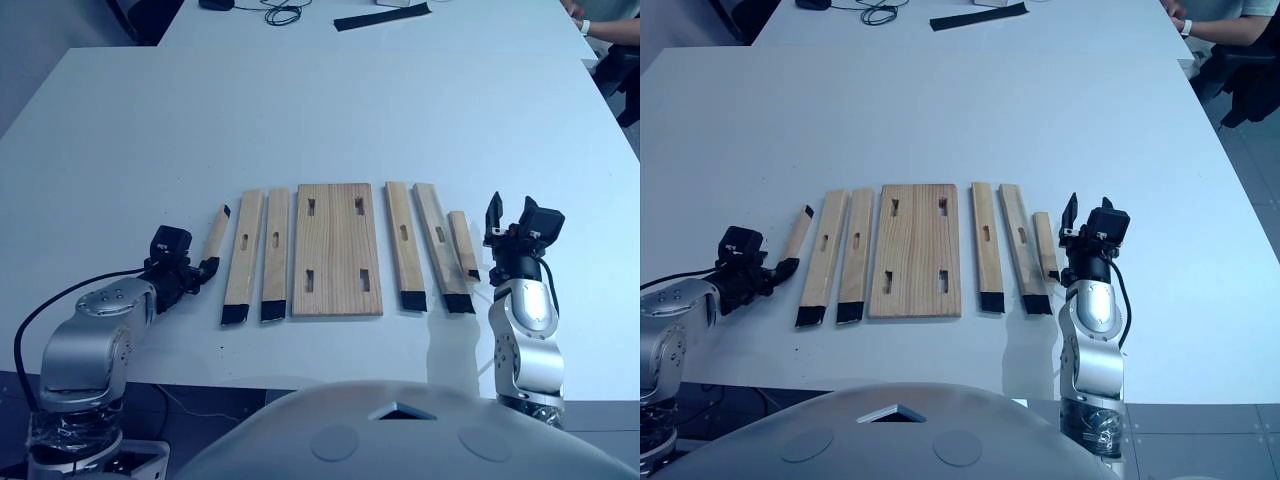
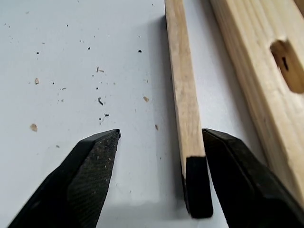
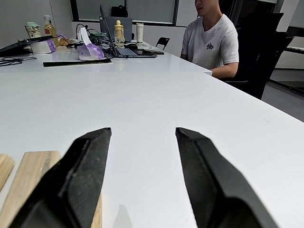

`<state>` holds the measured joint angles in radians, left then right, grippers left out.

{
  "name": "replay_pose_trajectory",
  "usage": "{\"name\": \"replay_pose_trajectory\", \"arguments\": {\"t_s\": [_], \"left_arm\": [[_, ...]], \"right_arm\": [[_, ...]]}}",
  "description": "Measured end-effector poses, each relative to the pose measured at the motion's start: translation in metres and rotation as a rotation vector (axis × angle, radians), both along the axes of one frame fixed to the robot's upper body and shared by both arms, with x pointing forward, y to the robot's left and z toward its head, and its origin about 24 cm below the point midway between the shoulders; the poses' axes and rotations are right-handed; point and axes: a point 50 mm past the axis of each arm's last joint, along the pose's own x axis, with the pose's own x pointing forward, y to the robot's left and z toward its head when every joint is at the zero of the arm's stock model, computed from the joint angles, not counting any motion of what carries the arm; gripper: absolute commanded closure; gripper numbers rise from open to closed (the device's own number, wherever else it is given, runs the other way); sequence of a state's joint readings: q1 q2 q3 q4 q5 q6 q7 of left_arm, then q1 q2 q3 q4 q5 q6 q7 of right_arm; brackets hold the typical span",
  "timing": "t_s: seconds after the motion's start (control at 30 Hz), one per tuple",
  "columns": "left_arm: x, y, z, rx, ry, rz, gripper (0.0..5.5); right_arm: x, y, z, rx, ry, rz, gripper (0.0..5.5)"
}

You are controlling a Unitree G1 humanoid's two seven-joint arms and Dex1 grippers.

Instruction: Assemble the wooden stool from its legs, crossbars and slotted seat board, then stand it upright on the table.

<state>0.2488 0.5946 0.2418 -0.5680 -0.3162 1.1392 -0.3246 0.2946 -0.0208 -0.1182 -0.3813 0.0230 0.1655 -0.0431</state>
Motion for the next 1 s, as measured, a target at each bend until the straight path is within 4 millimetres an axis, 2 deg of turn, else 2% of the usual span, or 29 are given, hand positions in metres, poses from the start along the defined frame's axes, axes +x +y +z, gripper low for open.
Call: {"name": "replay_pose_trajectory", "arguments": {"t_s": [0.4, 0.6, 1.0], "left_arm": [[0.008, 0.003, 0.004, -0.069, 0.047, 0.050, 2.30], [0.013, 0.012, 0.008, -0.100, 0.080, 0.104, 2.30], [0.020, 0.026, 0.013, -0.260, 0.135, 0.318, 2.30]], "right_arm": [[0.000, 0.001, 0.000, 0.001, 0.001, 0.002, 2.98], [-0.001, 0.001, 0.000, 0.001, 0.004, -0.002, 2.98], [0.001, 0.006, 0.000, -0.045, 0.010, 0.028, 2.98]]}}
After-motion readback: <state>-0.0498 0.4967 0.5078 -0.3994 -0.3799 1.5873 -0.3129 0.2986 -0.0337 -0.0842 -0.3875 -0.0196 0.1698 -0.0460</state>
